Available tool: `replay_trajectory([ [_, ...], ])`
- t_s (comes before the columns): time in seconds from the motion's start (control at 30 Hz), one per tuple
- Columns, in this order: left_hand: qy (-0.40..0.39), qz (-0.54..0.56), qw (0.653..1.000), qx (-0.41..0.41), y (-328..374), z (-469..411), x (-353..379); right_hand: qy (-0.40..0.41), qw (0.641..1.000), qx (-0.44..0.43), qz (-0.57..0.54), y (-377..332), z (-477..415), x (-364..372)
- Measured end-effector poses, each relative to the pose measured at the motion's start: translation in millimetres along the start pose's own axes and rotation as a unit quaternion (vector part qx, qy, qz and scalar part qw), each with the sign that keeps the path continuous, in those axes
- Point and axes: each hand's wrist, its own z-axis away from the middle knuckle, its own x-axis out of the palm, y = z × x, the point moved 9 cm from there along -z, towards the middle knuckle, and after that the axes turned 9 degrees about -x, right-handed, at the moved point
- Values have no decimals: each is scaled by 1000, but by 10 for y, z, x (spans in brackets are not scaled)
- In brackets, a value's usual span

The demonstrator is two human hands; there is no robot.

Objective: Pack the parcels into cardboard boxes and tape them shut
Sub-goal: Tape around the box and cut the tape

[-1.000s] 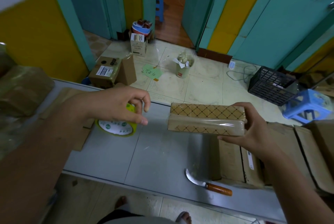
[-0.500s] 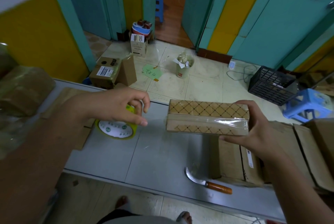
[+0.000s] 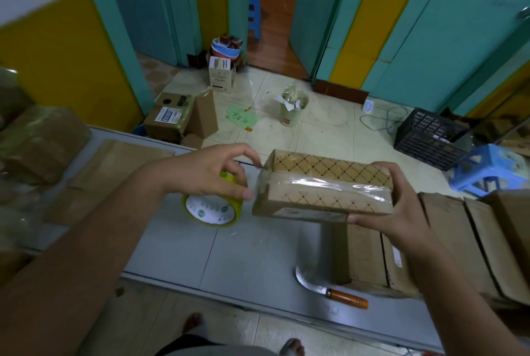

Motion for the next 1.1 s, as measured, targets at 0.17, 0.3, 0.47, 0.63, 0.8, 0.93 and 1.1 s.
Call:
replay_trajectory([
  [0.17,14,48,998,-26,-197,-105,41,-12,996,67,-54,434,-37,113],
  [0.3,-11,95,994,-49,-358,-121,151,-47,979,112,-164,750,-116,256],
  [0.47,-59,192,978,-55,-598,-130,385,-45,935,173,-308,1055,-272,725],
  [0.63,54,236,970,-26,-582,-95,378,22,913,199,-355,1337,-451,1167],
  [0.8,171,234,957,-25,-624,-263,383,28,940,231,-250,1567,-435,1453],
  [0.93,240,147,957,-72,-918,-503,481,15,960,247,-134,1637,-204,1515],
  [1.1,243,54,958,-141,-1245,-727,744,-73,964,244,75,1802,169,1364],
])
